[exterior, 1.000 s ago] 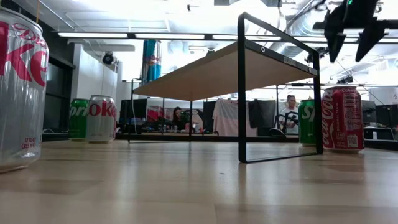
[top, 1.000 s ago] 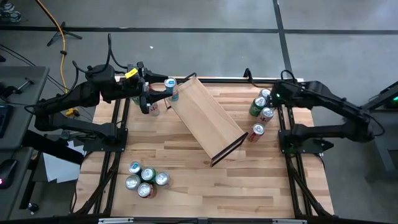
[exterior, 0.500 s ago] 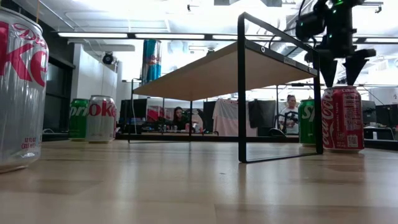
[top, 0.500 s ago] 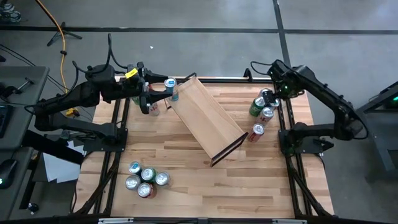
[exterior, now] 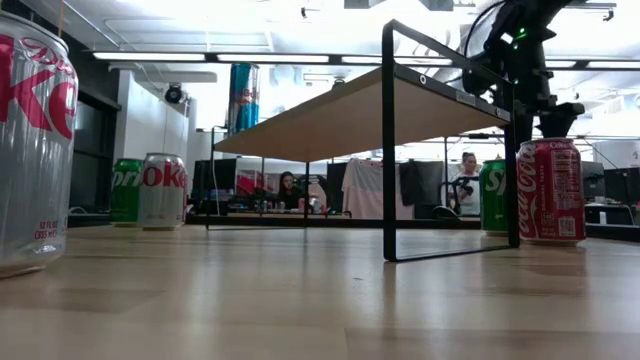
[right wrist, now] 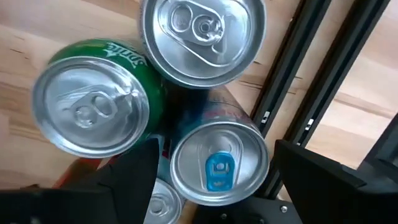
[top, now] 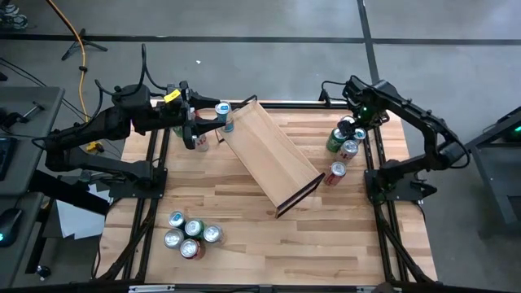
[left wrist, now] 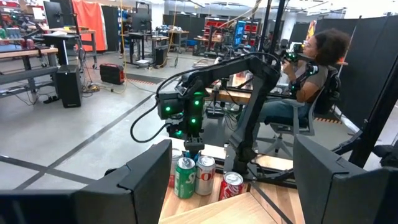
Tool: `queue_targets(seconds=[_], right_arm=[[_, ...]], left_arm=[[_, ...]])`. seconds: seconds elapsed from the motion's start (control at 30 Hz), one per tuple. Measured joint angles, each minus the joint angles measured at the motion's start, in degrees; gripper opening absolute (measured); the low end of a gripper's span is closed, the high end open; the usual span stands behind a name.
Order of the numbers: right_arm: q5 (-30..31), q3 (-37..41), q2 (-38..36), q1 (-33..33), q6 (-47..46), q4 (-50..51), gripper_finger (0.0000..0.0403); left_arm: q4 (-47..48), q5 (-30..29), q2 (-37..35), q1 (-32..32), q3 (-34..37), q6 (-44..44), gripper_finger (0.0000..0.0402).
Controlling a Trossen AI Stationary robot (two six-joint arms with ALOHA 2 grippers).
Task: Place canned beverage on shelf
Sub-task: Put the top blue soda can on the shelf aligned with the other blue soda can
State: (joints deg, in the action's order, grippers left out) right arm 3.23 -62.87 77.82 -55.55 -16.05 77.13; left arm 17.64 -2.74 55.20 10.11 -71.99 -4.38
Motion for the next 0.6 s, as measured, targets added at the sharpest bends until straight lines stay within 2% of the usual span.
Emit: queue_targets(seconds=[0.4, 0.5, 0.6], right_arm=[[2.3, 0.0, 2.2, 0.6, -1.9, 1.0, 0.0303], [2.3, 0.0, 2.2, 0.6, -2.1, 0.9, 0.0285], [2.3, 0.0, 2.2, 0.6, -2.2, 0.9, 0.0249]], left_arm=[[0.8, 0.0, 0.0, 0.0, 0.0, 0.1, 0.0239], [0.8, 0.0, 0.0, 0.0, 0.0, 0.1, 0.0239], [0.8, 0.0, 0.0, 0.0, 0.0, 0.1, 0.0239]])
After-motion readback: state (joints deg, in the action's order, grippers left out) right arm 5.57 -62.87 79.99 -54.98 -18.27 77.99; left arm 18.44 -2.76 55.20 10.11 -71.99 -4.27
